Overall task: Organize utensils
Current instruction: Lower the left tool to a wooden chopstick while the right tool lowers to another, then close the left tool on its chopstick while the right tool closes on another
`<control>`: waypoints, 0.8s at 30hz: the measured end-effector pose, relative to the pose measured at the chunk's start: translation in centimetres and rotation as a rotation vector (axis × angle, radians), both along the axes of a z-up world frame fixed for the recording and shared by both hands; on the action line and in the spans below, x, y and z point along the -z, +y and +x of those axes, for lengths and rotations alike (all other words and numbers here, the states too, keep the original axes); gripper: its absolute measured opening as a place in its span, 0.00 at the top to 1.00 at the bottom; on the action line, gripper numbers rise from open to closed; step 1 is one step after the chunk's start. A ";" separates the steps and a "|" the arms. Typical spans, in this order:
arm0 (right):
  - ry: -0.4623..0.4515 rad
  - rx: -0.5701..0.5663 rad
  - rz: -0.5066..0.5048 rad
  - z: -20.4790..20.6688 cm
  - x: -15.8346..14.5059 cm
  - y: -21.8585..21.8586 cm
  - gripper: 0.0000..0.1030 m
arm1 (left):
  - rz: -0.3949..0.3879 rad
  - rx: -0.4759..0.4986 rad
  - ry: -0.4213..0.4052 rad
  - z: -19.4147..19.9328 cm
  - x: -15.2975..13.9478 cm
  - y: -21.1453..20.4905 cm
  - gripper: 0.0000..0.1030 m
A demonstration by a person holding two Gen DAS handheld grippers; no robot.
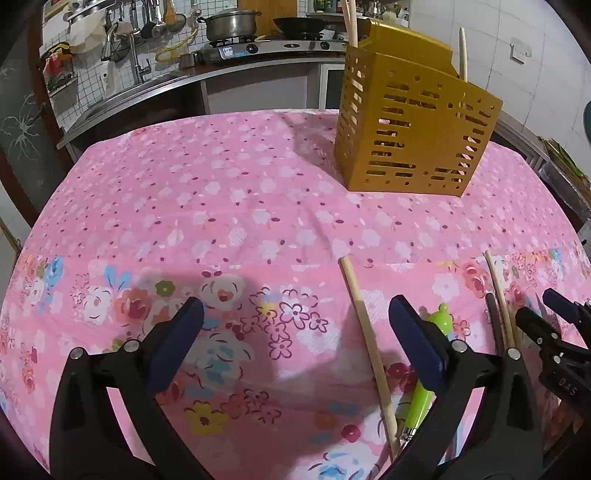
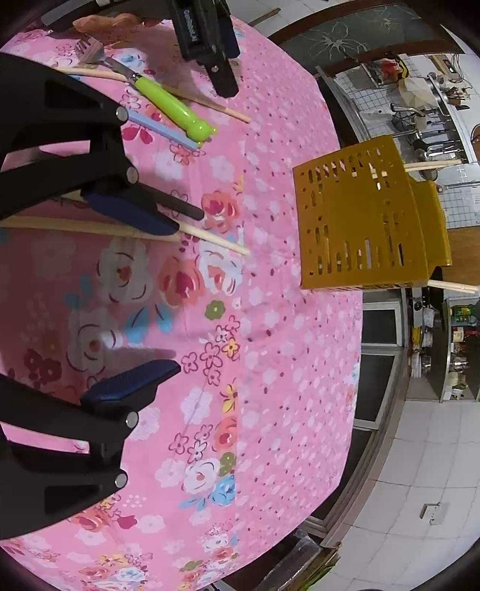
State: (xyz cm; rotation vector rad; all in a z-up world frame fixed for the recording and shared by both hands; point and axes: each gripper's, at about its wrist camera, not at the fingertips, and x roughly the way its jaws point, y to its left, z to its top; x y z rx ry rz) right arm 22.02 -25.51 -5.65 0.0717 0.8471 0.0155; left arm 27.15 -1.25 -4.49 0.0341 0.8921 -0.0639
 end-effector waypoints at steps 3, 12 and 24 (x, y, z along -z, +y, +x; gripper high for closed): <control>0.000 -0.017 -0.014 -0.2 -0.1 0.4 0.33 | 0.010 0.005 0.003 0.2 0.1 -0.3 0.09; 0.038 -0.030 -0.041 0.2 0.5 1.2 0.63 | -0.021 0.027 0.075 1.1 1.0 -1.0 0.38; 0.050 0.054 -0.038 2.0 0.7 2.0 0.77 | -0.003 0.009 0.090 1.6 1.4 -2.4 0.56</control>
